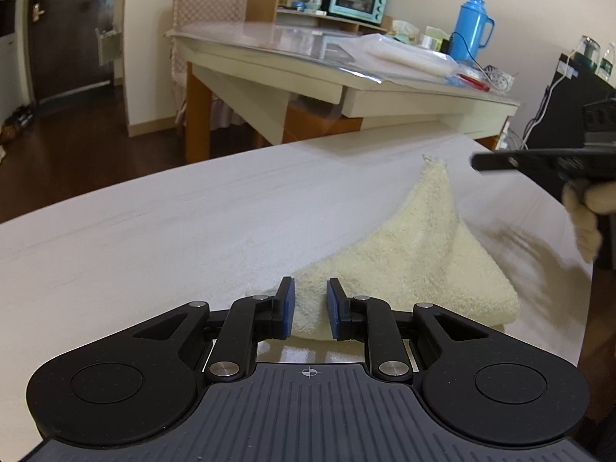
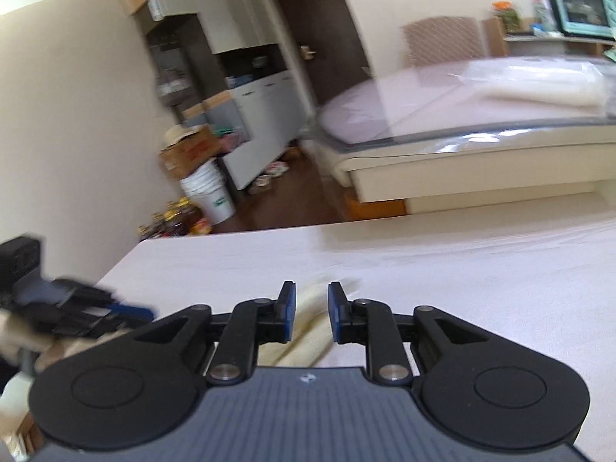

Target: Fold towel

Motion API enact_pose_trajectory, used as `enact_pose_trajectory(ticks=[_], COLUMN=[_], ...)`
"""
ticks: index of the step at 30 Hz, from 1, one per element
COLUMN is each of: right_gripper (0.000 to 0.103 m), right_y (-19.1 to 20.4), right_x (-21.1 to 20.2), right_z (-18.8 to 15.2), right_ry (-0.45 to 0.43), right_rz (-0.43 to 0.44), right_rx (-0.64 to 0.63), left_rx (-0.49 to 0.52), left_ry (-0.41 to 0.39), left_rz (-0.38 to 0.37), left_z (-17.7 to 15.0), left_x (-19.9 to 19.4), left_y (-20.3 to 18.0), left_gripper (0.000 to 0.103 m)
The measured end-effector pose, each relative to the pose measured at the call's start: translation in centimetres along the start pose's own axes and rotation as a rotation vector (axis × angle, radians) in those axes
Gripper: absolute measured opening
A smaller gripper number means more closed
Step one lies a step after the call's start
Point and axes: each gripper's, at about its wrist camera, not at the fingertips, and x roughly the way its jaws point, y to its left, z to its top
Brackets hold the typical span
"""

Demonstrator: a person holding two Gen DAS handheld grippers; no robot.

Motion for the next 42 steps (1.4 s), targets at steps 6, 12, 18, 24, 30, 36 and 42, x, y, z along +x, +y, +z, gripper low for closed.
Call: enact_pose_trajectory(ticks=[6, 12, 18, 24, 30, 36, 42], right_gripper=[0.019, 0.019, 0.019, 0.019, 0.020, 0.020, 0.020], right_y=[5.4, 5.7, 5.4, 5.2, 4.0, 2.2, 2.2], right_x=[2.1, 5.0, 3.9, 3.4, 2.2, 2.5, 1.5], right_z=[-0.5, 0.4, -1.5, -1.3, 0.3, -0.2, -0.3], right_ry=[0.052, 0.119, 0.195, 0.174, 0.092, 0.121, 0.085], right_rz=[0.008, -0.043, -0.062, -0.054, -0.090, -0.134, -0.134], right_rx=[-0.329, -0.408, -0.362, -0.305, -0.252, -0.193, -0.184], left_rx=[0.021, 0.055, 0.076, 0.106, 0.088, 0.111, 0.224], left_ry=[-0.008, -0.001, -0.011, -0.003, -0.058, -0.072, -0.027], left_rz=[0.003, 0.048, 0.042, 0.057, 0.002, -0.088, -0.033], left_z=[-0.1, -1.0, -1.0, -0.2, -0.1, -0.7, -2.1], left_x=[-0.6, -0.3, -0.1, 0.6, -0.6, 0.3, 0.5], left_y=[-1.1, -2.0, -1.6, -1.4, -4.0, -8.8, -12.0], left_gripper=[0.023, 0.024, 0.026, 0.026, 0.025, 0.026, 0.030])
